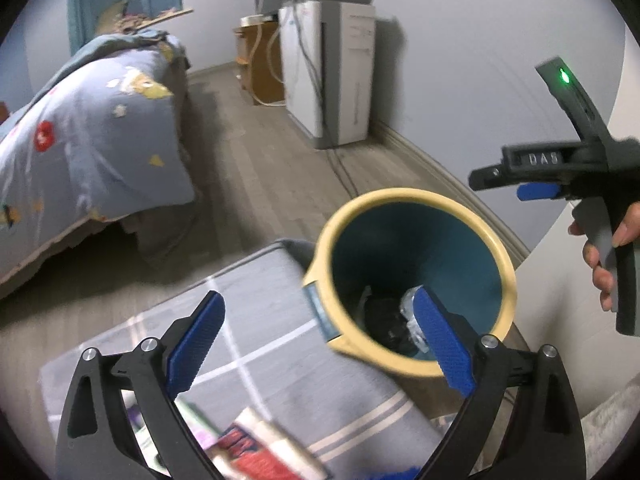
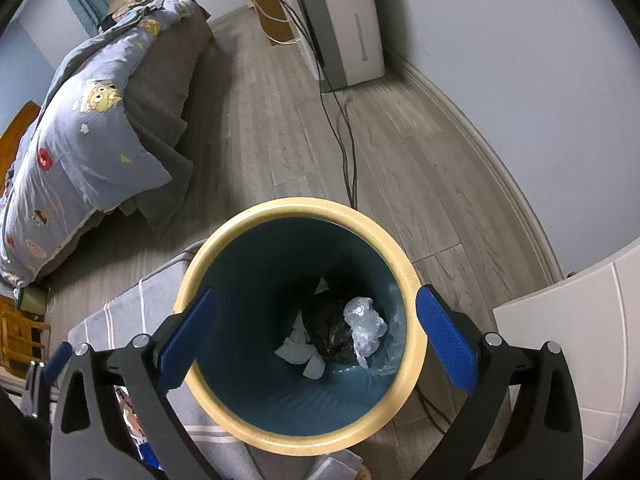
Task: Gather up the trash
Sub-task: 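Return both tools over the cushion toward the paper cup and wrapper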
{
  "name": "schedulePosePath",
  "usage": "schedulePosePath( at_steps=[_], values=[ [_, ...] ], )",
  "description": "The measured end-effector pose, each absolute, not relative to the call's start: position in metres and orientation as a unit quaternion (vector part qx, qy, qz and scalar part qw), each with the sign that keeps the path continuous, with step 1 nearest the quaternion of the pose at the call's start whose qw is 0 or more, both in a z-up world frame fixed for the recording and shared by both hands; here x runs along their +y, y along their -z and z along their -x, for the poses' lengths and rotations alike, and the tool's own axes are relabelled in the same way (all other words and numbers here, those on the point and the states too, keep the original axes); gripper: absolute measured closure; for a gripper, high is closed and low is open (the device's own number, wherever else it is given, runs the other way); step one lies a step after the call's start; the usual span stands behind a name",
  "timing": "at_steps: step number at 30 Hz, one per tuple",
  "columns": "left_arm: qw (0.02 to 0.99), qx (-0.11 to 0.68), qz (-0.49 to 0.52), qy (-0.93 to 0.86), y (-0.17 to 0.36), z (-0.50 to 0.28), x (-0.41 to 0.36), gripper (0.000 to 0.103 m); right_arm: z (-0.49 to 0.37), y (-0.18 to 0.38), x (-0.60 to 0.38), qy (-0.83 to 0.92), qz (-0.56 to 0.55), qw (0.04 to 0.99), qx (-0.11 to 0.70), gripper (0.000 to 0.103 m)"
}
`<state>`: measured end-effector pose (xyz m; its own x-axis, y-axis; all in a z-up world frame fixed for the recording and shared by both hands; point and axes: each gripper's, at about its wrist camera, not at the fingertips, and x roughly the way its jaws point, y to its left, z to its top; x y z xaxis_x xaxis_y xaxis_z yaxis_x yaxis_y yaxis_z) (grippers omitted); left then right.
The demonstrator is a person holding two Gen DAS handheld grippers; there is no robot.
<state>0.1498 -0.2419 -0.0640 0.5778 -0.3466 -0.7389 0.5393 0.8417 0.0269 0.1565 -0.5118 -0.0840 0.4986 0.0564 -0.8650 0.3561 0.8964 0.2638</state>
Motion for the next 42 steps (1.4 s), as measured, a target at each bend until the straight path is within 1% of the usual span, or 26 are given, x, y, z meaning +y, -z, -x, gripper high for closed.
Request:
schedulePosePath(
  at_steps=[9, 17, 21, 24, 28, 30, 34, 37, 42],
  values=[
    [0.895, 0.375, -0.112, 0.215, 0.025, -0.128, -0.169, 0.007, -0.144, 0.065, -0.471, 0.06, -0.157, 0.855, 0.491, 0.006],
    [0.911, 0.376, -0.076, 0.154, 0.02, -0.1, -0.1, 0.006, -0.129, 0.054, -0.41, 0.0, -0.111, 0.865, 0.489, 0.006],
    [0.916, 0.379, -0.055, 0.121, 0.02, -0.095, -0.073, 0.006, -0.119, 0.064, -0.373, -0.032, -0.105, 0.859, 0.5, 0.006],
    [0.923, 0.368, -0.047, 0.097, 0.015, -0.093, -0.053, 0.006, -0.119, 0.075, -0.345, -0.05, -0.102, 0.844, 0.524, 0.006],
    [0.926, 0.369, -0.024, 0.072, 0.014, -0.091, -0.022, 0.006, -0.121, 0.078, -0.316, -0.057, -0.073, 0.849, 0.52, 0.006],
    [0.927, 0.371, -0.018, 0.061, 0.016, -0.089, -0.01, 0.006, -0.127, 0.089, -0.299, -0.067, -0.069, 0.836, 0.54, 0.006],
    [0.925, 0.379, -0.01, 0.033, 0.019, -0.09, 0.013, 0.006, -0.132, 0.099, -0.274, -0.08, -0.056, 0.829, 0.551, 0.006],
    [0.923, 0.384, 0.017, 0.021, 0.02, -0.092, 0.033, 0.006, -0.133, 0.108, -0.255, -0.095, -0.053, 0.82, 0.562, 0.006],
    [0.921, 0.388, 0.035, 0.009, 0.021, -0.096, 0.049, 0.006, -0.134, 0.135, -0.226, -0.105, -0.04, 0.799, 0.591, 0.006]
  ],
)
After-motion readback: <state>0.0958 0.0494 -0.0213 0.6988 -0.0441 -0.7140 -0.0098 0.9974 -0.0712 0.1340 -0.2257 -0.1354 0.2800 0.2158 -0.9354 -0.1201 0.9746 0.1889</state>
